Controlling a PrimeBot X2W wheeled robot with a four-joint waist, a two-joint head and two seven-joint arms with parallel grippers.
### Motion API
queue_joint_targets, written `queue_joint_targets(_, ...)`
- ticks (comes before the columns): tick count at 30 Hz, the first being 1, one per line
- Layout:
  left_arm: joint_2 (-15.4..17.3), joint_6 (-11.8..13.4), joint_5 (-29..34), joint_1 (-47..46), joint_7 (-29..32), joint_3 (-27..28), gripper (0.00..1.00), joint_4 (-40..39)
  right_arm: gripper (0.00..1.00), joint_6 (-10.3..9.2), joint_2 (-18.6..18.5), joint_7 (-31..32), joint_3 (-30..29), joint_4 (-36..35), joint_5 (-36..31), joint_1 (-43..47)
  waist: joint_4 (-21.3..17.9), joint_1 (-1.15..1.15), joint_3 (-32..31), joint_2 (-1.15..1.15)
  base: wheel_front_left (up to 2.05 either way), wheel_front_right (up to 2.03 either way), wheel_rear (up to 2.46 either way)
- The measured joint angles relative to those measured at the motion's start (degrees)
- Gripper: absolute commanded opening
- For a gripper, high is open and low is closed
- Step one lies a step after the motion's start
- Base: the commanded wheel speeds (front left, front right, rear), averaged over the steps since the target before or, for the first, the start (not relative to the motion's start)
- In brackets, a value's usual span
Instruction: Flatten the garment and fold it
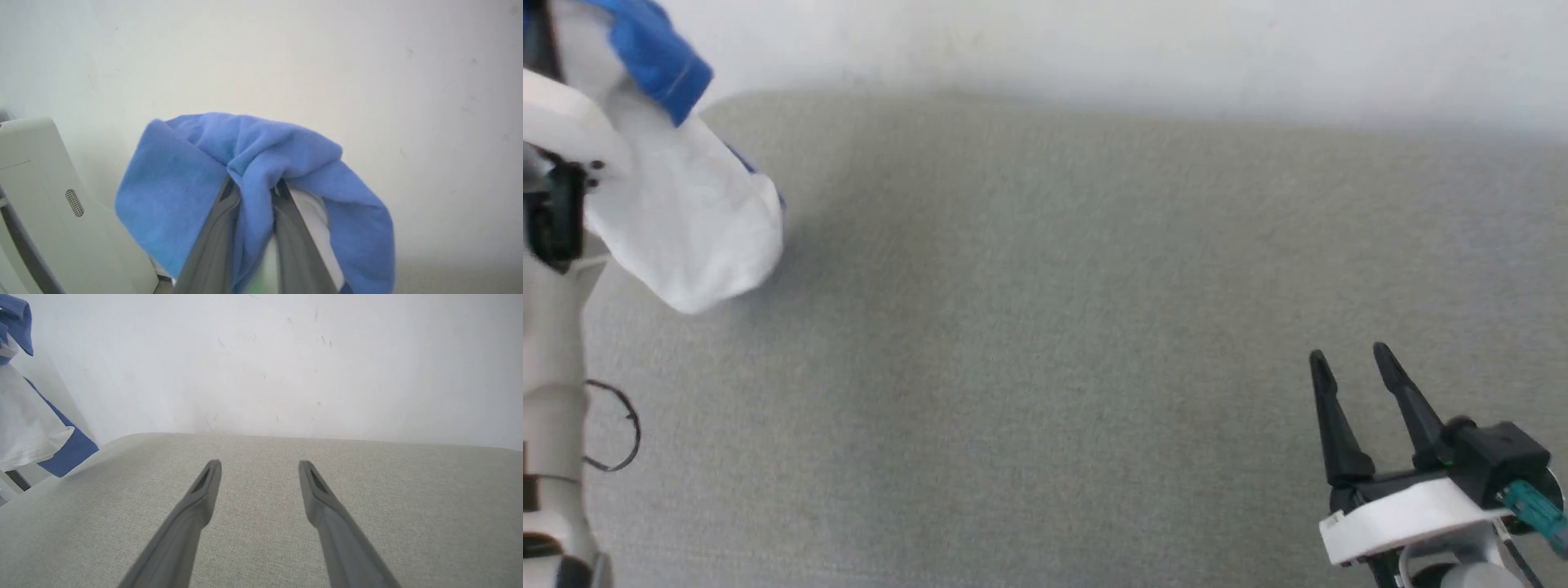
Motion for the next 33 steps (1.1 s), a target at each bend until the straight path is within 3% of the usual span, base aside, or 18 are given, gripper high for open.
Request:
queue_joint_targets(6, -4.4, -1.2, 0.0, -0.4, -3.5, -2.9, 0.00, -1.6, 1.00, -0.01, 0.0, 0.7, -1.9, -1.3, 0.2, 1.7, -3.7, 0.01, -3.9, 0.00, 0.00, 0.00, 0.00)
queue_joint_targets(20, -21.3, -3.2, -4.6, 6.2, -5.4, -12.5, 0.00, -5.4, 1.00, -0.04, 0.0, 2.2, -2.8, -3.3, 0.7, 1.9, -17.6, 0.02, -5.3, 0.00, 0.00, 0.00, 0.00)
queue_joint_targets(28, -23.5, -3.6, -10.7, 19.8, -5.5, -22.7, 0.00, -6.7, 1.00, -0.04, 0.0, 1.0, -3.1, -2.8, 2.1, 1.8, -23.0, 0.02, -2.5, 0.00, 0.00, 0.00, 0.00)
queue_joint_targets(29, -23.4, -3.6, -12.1, 22.1, -5.5, -24.8, 0.22, -6.5, 1.00, -0.04, 0.0, 0.9, -3.1, -2.6, 2.2, 1.8, -23.3, 0.03, -1.9, 0.00, 0.00, 0.00, 0.00)
queue_joint_targets(30, -23.5, -3.4, -13.2, 24.4, -5.4, -26.7, 0.65, -6.2, 1.00, -0.04, 0.0, 0.8, -2.9, -2.3, 2.3, 1.8, -23.5, 0.03, -1.3, 0.00, 0.00, 0.00, 0.00)
queue_joint_targets(31, -23.5, -2.9, -14.4, 26.4, -5.4, -28.3, 1.00, -6.1, 1.00, -0.04, 0.0, 0.5, -2.8, -2.1, 2.3, 1.8, -23.6, 0.02, -0.7, 0.00, 0.00, 0.00, 0.00)
queue_joint_targets(33, -23.6, -1.5, -16.2, 29.3, -5.7, -30.9, 1.00, -6.3, 1.00, -0.04, 0.0, 0.2, -2.8, -1.9, 2.5, 1.7, -23.6, 0.03, 0.4, 0.00, 0.00, 0.00, 0.00)
